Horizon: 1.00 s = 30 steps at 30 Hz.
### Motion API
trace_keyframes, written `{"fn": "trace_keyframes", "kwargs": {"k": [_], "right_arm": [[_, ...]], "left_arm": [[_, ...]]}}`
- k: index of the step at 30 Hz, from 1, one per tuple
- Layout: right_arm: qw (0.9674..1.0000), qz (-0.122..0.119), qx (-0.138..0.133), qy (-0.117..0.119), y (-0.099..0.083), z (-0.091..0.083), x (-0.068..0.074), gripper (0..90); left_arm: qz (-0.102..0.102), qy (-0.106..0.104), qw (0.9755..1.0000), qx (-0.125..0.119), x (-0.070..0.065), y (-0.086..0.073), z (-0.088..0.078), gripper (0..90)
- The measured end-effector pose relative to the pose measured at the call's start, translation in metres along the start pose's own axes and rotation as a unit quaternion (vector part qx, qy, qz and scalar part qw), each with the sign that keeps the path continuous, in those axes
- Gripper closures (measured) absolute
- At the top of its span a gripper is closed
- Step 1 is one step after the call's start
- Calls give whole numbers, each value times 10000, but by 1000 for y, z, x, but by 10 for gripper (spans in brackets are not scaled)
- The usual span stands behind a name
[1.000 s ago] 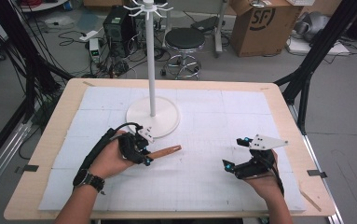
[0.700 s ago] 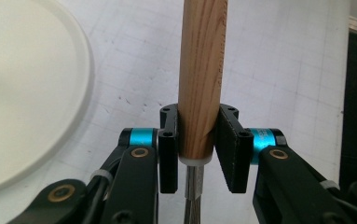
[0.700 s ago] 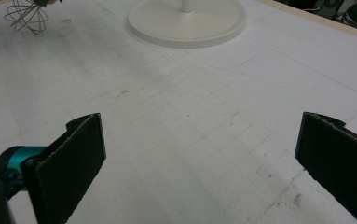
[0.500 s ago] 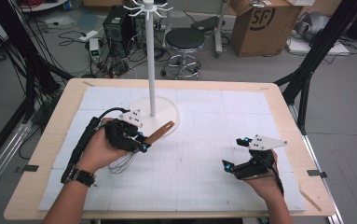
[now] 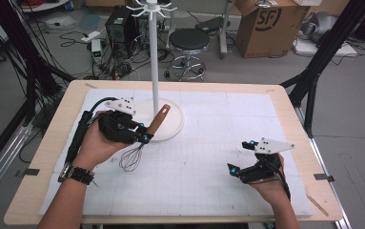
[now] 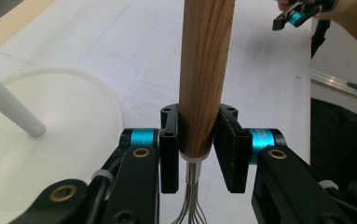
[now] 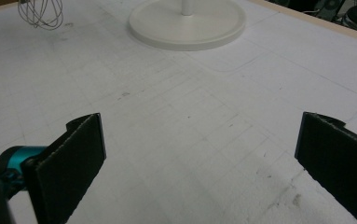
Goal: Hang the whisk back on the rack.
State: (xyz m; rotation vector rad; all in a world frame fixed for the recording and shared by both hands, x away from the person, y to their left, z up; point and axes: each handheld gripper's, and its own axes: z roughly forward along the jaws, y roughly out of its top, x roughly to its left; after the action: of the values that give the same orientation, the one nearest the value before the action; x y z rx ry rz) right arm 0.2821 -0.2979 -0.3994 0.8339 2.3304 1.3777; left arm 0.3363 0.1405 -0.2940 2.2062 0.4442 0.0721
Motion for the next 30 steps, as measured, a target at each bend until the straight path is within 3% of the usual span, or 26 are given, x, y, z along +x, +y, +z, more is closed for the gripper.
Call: {"fn": "trace_keyframes", "kwargs": {"k": [6, 13, 30], "right_arm": [[10000, 2, 33, 6, 0, 1, 0, 5], [10000, -19, 9, 0, 0, 1, 0, 5], [10000, 16, -16, 13, 0, -1, -1, 5]], "left_arm": [[-23, 20, 9998, -200, 2, 12, -14, 724], [-231, 66, 9977, -641, 11, 27, -35, 725], [-39, 119, 9971, -748, 25, 81, -67, 725]]}}
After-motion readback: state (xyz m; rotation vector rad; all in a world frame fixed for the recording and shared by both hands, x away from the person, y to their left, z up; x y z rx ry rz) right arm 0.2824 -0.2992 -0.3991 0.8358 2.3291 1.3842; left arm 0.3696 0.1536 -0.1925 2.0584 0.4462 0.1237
